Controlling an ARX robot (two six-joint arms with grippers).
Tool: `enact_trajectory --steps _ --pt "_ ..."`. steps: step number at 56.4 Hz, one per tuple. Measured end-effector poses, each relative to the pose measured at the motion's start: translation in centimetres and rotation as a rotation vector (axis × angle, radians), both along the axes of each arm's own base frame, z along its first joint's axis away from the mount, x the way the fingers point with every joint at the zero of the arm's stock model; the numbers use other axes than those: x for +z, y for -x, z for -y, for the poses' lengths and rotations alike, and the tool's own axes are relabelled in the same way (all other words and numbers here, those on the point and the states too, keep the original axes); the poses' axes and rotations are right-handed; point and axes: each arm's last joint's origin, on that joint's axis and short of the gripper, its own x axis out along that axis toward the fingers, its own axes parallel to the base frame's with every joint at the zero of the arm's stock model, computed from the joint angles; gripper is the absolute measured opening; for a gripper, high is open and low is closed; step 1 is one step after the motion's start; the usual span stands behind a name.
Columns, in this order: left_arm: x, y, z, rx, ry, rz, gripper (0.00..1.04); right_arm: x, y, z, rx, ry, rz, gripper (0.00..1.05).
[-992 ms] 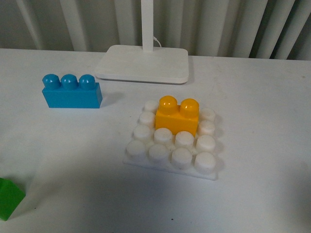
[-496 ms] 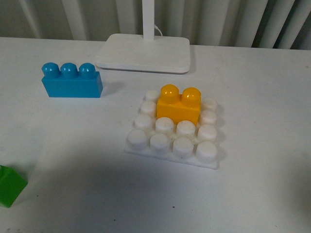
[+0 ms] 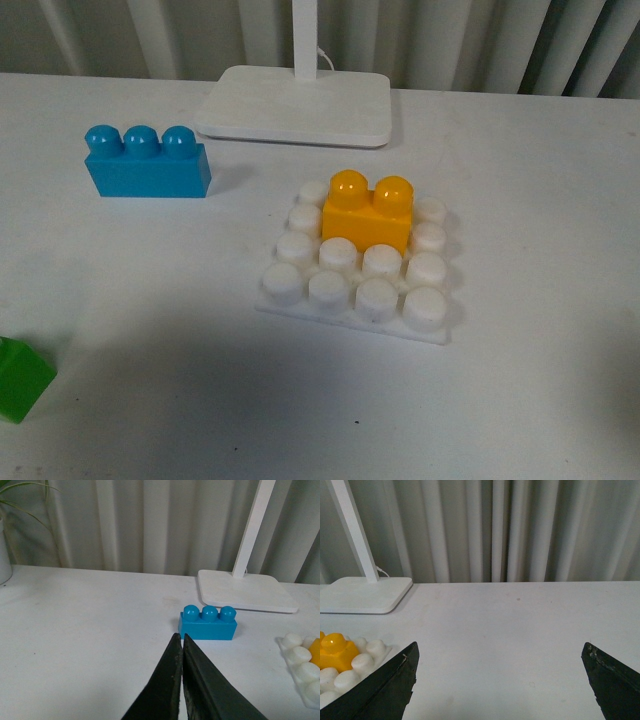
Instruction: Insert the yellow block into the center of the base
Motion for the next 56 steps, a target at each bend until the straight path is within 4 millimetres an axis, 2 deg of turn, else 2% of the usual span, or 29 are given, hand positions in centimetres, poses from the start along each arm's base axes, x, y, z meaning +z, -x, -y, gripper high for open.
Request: enact_trajectory --steps 15,18,29,34,37,40,45,49,56 --pt "0.0 0.0 0.0 0.0 0.0 0.003 0.52 0.0 0.0 0.0 0.0 0.0 0.0 0.96" --pt "0.0 0.0 0.0 0.0 0.0 0.003 0.68 0.0 0.0 0.0 0.0 0.0 0.0 0.96" --pt "0.0 0.0 0.0 0.0 -0.001 0.003 1.0 0.0 0.0 0.0 0.0 0.0 0.0 0.96" --pt "0.0 0.0 0.0 0.0 -0.002 0.003 0.96 0.0 0.0 0.0 0.0 0.0 0.0 0.96" --pt "0.0 0.1 0.0 0.0 -0.001 0.001 0.85 0.0 0.0 0.0 0.0 0.0 0.0 0.96" --pt "-0.2 0.5 0.0 0.001 -0.001 -0.018 0.7 0.0 0.0 0.0 0.0 0.0 0.0 0.96" --pt "-0.4 1.1 0.0 0.0 -0.001 -0.017 0.54 0.0 0.0 0.0 0.0 0.0 0.0 0.96" --pt "-0.3 1.2 0.0 0.0 -0.001 -0.006 0.37 0.0 0.0 0.0 0.0 0.0 0.0 0.96" --pt "-0.3 1.2 0.0 0.0 -0.001 -0.008 0.17 0.0 0.0 0.0 0.0 0.0 0.0 0.96"
